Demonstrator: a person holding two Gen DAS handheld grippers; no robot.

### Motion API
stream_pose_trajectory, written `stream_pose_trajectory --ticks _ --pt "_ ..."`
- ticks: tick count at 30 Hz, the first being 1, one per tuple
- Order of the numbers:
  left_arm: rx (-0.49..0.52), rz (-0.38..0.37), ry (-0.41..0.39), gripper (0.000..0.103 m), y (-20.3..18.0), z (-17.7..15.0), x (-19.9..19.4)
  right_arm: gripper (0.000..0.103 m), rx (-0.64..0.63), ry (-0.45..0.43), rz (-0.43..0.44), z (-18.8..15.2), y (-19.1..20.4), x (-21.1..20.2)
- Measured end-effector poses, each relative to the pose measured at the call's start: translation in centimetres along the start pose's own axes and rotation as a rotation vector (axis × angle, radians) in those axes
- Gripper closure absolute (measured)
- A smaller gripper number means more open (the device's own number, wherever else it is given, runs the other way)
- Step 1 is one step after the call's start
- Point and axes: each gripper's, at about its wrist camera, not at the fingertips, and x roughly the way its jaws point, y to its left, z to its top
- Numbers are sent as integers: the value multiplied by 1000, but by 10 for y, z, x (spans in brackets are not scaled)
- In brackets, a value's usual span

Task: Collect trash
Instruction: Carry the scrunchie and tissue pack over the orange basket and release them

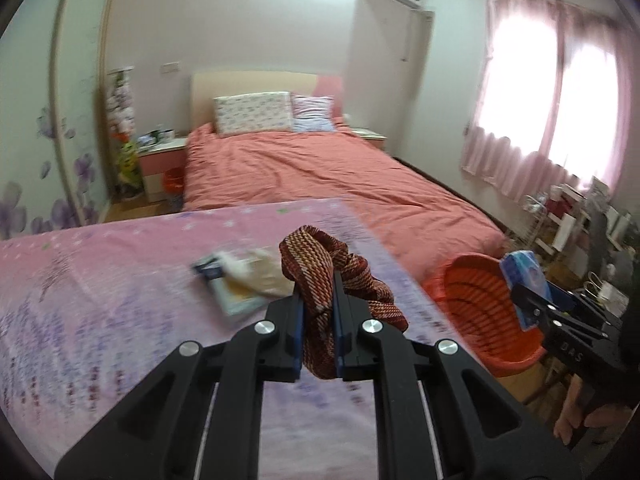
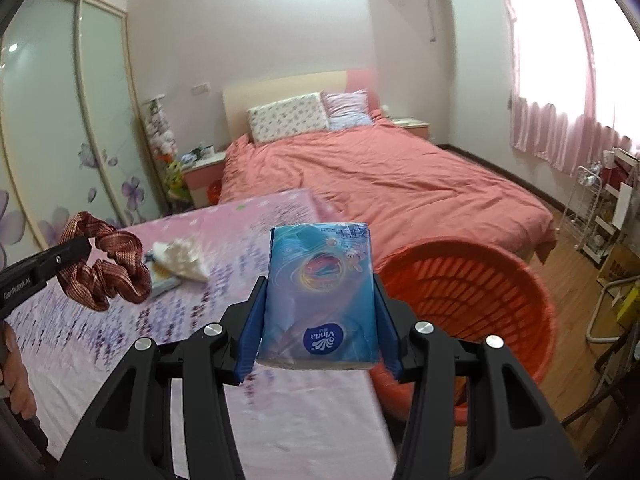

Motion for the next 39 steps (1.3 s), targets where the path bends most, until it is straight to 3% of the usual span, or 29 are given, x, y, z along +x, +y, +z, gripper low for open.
stream_pose_trajectory --ticks 11,18,21,23,25,32,39 --pt "89 -195 32 91 -116 9 49 53 122 -38 -91 7 -83 3" --pt "128 -263 94 90 -177 0 99 53 229 -24 -101 2 -127 24" --pt "131 -264 125 82 -191 -5 120 52 244 -17 -99 1 -138 34" --pt "133 -260 153 66 -199 -11 136 50 247 -8 -100 -1 -143 42" --pt "137 -239 163 58 -198 -14 143 46 257 11 -106 -7 -148 51" --pt "144 -168 189 53 -176 -28 152 41 257 74 -128 -26 -148 61" --pt "134 -64 186 49 -126 -34 140 41 188 99 -115 -27 -127 61"
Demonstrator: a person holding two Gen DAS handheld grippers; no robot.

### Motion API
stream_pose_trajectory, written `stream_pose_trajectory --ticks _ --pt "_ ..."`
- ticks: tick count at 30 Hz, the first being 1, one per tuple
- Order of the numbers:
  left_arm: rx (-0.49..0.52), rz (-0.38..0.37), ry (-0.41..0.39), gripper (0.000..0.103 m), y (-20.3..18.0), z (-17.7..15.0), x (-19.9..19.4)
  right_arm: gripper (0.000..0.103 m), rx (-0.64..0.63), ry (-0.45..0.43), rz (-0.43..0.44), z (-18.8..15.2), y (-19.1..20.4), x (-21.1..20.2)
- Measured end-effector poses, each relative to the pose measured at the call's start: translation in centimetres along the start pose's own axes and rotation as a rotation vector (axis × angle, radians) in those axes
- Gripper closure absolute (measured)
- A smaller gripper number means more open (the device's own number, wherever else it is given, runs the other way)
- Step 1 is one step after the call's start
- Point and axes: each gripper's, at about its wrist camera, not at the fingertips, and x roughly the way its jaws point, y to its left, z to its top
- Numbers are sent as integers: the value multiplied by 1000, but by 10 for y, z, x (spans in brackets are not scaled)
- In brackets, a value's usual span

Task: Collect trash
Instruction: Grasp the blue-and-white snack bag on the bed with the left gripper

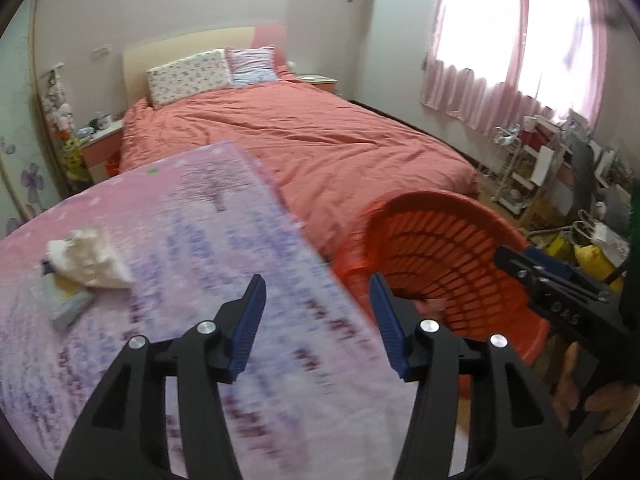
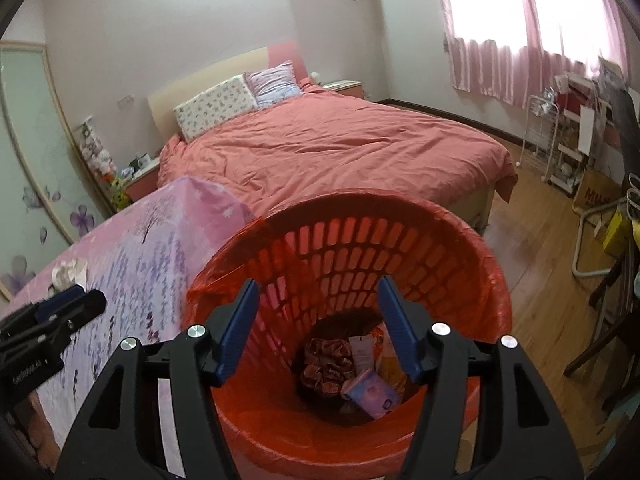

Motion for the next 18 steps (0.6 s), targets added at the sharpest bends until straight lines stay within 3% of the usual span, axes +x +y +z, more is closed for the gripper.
stream_pose_trajectory --ticks 7,13,15,18 --pt "-85 151 -9 46 71 -13 -18 41 -79 13 25 -7 29 -4" --pt "-261 326 3 46 166 -20 -26 41 -155 17 31 -14 52 -6" --pt "-323 357 18 48 195 -21 -24 41 -175 21 34 -16 59 -5" --pt "-377 348 52 60 220 -21 -14 41 -193 27 43 -18 69 -4"
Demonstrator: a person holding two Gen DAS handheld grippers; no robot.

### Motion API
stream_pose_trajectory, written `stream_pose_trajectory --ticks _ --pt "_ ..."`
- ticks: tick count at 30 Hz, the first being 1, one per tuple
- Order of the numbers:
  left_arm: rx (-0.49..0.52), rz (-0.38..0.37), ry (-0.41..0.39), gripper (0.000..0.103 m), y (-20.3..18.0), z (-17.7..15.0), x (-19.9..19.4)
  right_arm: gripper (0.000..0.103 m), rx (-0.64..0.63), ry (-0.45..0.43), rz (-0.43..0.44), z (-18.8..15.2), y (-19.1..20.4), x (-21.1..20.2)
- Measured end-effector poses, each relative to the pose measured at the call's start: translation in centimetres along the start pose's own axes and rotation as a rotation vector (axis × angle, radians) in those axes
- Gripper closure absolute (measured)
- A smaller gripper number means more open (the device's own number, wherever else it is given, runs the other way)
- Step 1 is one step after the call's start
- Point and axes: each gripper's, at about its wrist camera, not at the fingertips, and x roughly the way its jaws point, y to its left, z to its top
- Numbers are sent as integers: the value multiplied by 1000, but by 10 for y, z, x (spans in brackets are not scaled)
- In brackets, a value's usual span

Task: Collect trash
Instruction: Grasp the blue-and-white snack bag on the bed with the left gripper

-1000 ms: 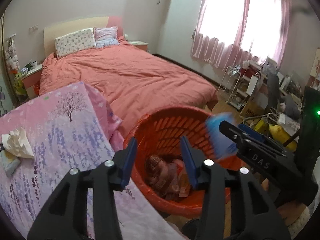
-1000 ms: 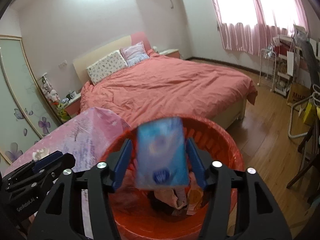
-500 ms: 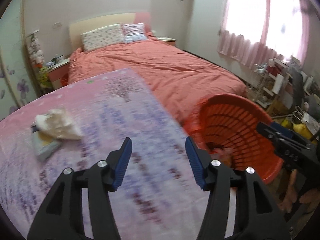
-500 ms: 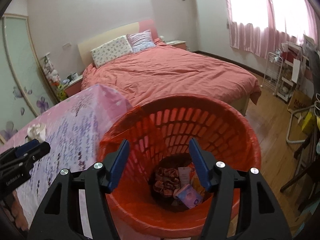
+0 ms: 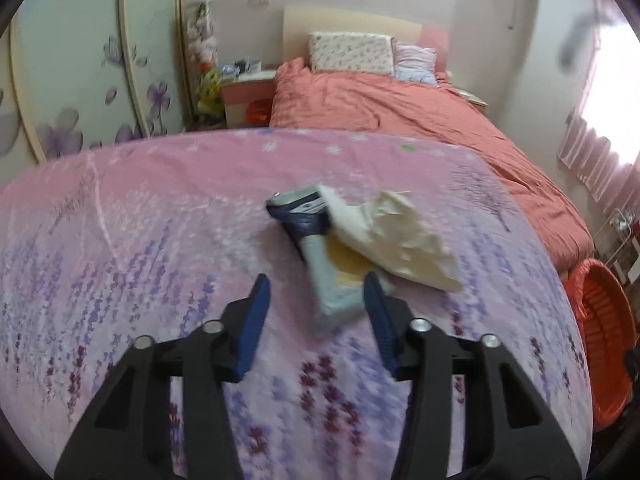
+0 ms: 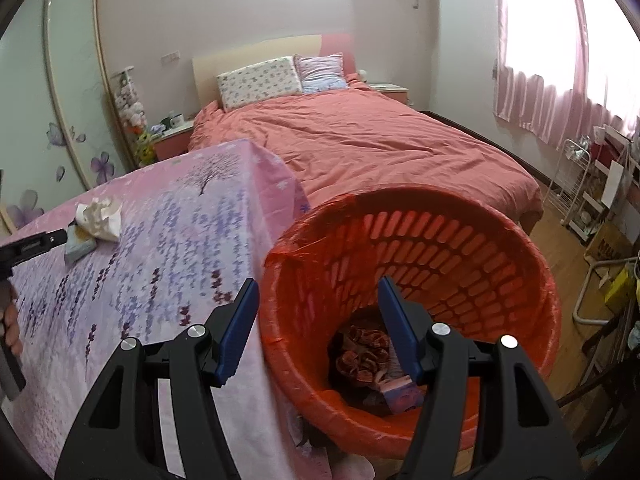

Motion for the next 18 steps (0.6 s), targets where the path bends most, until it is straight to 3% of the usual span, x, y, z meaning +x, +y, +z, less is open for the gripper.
stream_pose_trajectory --ticks 6,8,10,18 --pt "-3 -49 38 72 5 5 27 41 -22 14 14 -1 15 2" --pt "-9 -60 38 87 5 6 30 41 -30 20 18 -2 22 2" --pt "-18 -76 37 92 10 6 28 41 -43 24 23 -3 28 2" --pt "15 -51 37 94 60 -15 3 41 -71 36 61 -7 55 2"
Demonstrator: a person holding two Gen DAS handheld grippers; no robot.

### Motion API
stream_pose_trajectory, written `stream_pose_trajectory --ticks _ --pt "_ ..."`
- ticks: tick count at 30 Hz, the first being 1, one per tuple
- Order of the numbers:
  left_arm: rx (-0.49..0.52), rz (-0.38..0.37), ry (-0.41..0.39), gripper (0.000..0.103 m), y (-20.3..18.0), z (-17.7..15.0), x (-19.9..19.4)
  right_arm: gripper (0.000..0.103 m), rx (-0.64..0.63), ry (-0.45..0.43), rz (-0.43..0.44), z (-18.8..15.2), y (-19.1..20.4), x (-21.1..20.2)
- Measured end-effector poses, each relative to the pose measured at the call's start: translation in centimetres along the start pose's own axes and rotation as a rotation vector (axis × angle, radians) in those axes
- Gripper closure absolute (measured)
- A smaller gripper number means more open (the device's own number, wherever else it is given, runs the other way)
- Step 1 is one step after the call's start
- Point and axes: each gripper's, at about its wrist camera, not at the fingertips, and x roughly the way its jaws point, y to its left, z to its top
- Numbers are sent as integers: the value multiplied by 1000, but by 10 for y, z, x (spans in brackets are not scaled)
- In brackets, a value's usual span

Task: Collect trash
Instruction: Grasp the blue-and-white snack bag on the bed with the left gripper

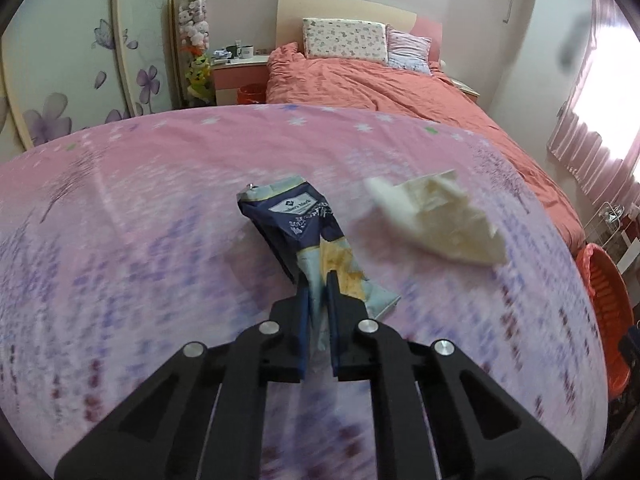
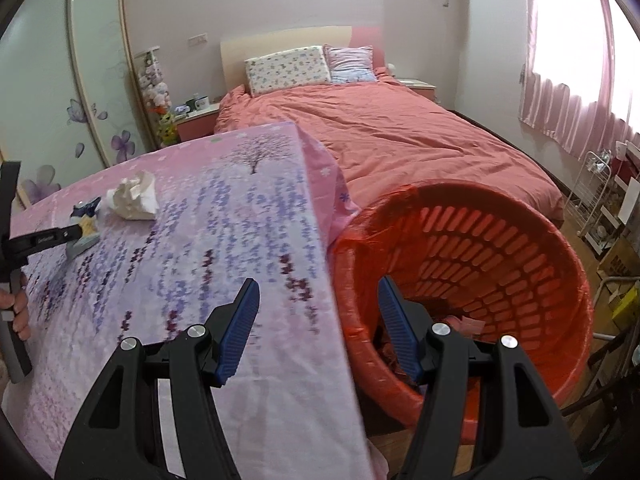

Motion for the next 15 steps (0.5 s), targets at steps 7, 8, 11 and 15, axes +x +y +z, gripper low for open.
stream_pose_trajectory --ticks 7,8,11,15 --pt "-62 20 -57 40 34 -8 -32 41 -49 14 34 -1 31 4" --pt "-78 20 -77 34 32 -4 -35 41 -54 16 37 -1 34 5" --pt "-65 51 -60 33 22 6 -25 41 -63 21 44 -2 42 6" --pt "-33 158 15 37 11 14 8 41 -66 25 51 -1 49 6"
